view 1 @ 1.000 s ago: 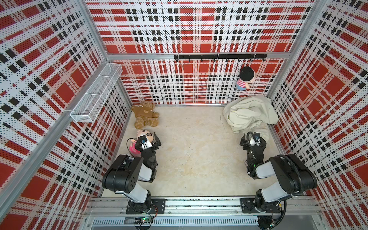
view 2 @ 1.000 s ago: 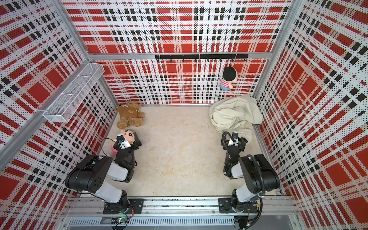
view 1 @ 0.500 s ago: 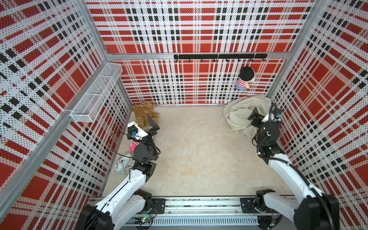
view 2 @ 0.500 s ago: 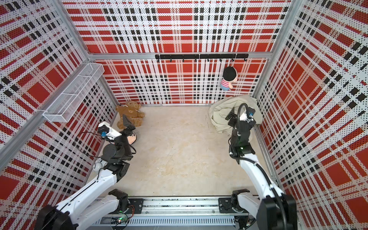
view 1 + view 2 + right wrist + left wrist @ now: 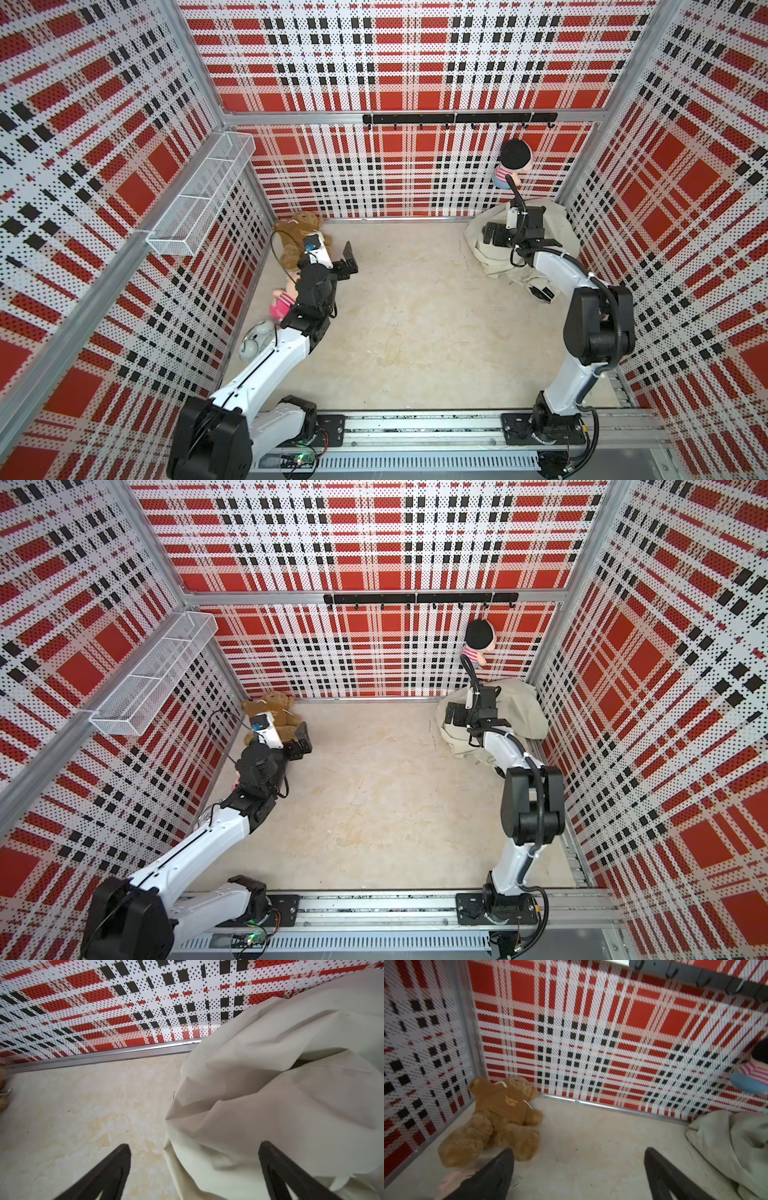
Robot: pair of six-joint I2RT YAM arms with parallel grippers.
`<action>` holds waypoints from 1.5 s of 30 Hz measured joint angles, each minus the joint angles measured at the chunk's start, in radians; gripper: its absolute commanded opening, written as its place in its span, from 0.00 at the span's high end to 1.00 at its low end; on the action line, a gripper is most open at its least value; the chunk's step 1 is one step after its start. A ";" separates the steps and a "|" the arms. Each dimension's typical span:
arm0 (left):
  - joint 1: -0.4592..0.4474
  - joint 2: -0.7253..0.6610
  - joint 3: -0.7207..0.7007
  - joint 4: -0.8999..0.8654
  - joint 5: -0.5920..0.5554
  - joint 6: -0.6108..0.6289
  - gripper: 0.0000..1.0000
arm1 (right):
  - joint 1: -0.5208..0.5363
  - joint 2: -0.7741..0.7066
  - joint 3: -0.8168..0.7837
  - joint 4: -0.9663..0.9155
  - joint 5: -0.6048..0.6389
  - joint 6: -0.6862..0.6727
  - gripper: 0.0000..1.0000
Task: Unzip the jacket
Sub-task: Flatten out the jacket at the center of the board.
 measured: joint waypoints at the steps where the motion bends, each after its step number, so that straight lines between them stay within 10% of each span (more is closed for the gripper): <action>1: -0.013 0.019 0.000 -0.010 0.017 0.001 0.02 | 0.000 0.028 0.025 -0.022 0.000 -0.006 0.00; 21: -0.239 0.256 0.058 -0.043 0.182 0.118 0.06 | 0.008 0.106 0.043 -0.285 0.196 -0.095 0.03; 25: -0.257 0.288 0.072 -0.043 0.226 0.130 0.07 | 0.010 0.206 0.137 -0.315 0.238 -0.107 0.19; 34: -0.316 0.290 0.061 -0.010 0.214 0.145 0.02 | 0.027 0.287 0.265 -0.375 0.235 -0.153 1.00; 45: -0.480 0.063 -0.222 0.317 0.174 0.323 0.02 | 0.266 0.013 0.416 -0.622 0.265 -0.154 1.00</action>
